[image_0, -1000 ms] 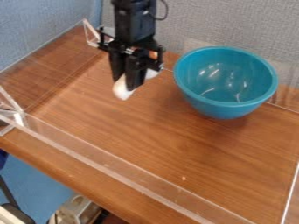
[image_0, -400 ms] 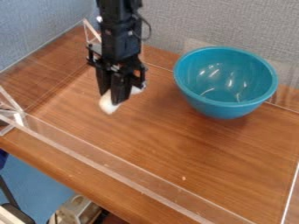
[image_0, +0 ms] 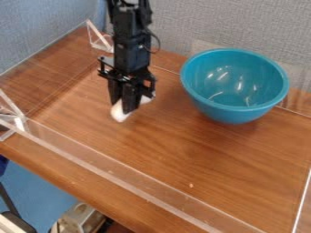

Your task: Remove the mushroom from inside the blue bowl and put it on the table

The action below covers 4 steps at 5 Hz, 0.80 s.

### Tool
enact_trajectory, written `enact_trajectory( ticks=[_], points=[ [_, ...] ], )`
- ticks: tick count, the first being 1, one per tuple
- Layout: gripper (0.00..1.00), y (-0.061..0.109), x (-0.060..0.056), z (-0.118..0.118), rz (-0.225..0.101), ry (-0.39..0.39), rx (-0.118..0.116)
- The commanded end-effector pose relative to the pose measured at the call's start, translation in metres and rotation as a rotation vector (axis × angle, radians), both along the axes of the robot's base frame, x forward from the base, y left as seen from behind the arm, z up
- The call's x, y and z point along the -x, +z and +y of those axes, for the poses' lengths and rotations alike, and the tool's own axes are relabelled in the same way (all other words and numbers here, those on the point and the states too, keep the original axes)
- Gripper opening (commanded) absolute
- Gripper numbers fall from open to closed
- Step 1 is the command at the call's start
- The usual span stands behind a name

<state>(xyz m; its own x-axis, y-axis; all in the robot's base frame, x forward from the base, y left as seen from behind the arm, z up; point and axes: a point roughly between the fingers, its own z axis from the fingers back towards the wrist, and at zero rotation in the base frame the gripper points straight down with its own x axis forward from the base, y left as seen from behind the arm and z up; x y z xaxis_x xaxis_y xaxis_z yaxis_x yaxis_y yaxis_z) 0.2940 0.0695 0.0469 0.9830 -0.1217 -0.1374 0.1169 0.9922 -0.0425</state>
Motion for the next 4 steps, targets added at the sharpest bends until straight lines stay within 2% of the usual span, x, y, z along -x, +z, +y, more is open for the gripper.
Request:
enact_trajectory(
  ticks=[1, 2, 3, 4],
  points=[
    [0.0, 0.0026, -0.0142, 0.0117, -0.04, 0.027, -0.011],
    [0.0, -0.0015, -0.0173, 0.0151, -0.036, 0.038, -0.008],
    [1.0, 0.002, -0.0177, 0.0155, -0.042, 0.044, -0.007],
    [1.0, 0.0072, -0.0181, 0.015, -0.053, 0.049, -0.006]
  ],
)
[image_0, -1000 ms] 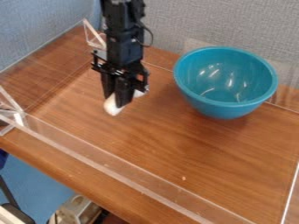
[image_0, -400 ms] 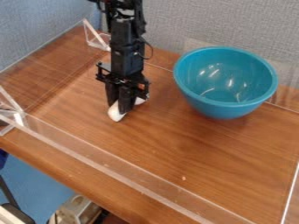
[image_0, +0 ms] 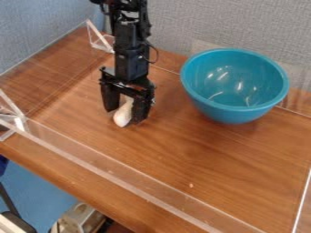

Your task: Remove the mushroom from inside the blue bowl and put it on the table

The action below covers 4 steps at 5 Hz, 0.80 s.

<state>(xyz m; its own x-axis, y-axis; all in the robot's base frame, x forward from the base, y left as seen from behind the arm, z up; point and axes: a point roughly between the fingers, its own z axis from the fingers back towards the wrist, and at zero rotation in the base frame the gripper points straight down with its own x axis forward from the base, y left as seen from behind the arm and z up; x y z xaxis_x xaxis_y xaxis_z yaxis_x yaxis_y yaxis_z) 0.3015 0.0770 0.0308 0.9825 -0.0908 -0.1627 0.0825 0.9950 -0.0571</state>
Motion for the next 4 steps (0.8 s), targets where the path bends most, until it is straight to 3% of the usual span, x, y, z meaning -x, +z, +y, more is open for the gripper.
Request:
enact_trajectory(
  ticks=[1, 2, 4],
  points=[
    [1.0, 0.035, -0.011, 0.006, -0.108, 0.015, -0.022],
    [1.0, 0.046, -0.01, 0.005, -0.136, 0.013, -0.025],
    [1.0, 0.09, -0.009, 0.004, -0.22, 0.011, -0.045]
  ],
)
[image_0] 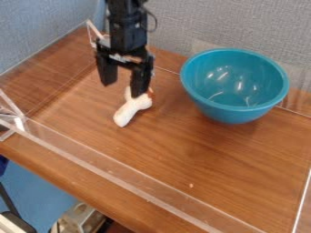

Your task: Remove the mushroom from inside the blue bowl and put it on the table

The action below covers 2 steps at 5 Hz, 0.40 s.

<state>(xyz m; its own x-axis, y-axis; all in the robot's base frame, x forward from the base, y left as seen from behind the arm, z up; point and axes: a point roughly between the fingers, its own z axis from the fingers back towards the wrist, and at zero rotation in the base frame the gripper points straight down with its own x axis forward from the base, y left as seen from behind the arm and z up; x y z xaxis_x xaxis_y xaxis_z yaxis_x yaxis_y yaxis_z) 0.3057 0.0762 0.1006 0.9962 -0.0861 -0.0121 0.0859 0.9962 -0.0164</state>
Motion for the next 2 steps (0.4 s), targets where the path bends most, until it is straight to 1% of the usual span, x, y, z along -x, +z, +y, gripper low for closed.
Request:
enact_trajectory(
  ticks=[1, 2],
  points=[
    [1.0, 0.0386, -0.0037, 0.0061, -0.1, 0.019, -0.021],
    [1.0, 0.0377, -0.0045, 0.0108, -0.097, 0.023, -0.027]
  ],
)
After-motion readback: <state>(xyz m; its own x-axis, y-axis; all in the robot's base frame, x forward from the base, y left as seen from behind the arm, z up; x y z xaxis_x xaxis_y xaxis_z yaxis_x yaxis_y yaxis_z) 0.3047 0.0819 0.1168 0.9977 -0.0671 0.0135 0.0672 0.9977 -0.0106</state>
